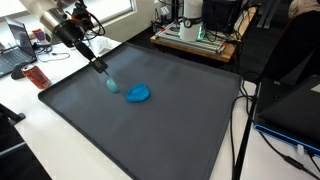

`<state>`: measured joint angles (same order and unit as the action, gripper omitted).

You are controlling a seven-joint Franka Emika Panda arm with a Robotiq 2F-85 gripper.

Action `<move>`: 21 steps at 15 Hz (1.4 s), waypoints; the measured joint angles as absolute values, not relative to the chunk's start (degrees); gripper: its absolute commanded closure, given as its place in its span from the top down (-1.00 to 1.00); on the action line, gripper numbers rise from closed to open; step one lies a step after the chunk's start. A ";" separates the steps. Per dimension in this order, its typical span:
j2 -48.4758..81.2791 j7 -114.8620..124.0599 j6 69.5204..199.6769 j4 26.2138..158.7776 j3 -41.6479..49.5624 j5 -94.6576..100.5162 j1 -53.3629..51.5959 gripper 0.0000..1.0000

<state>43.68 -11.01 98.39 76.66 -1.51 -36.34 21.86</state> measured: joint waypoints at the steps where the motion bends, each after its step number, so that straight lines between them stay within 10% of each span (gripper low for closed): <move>1: 43.46 -11.63 98.36 76.68 -1.51 -36.53 21.99 -0.57; 21: 17.78 -33.80 118.89 112.59 0.01 -36.62 16.44 -0.57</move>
<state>17.78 -33.80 118.89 112.59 0.01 -36.62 16.44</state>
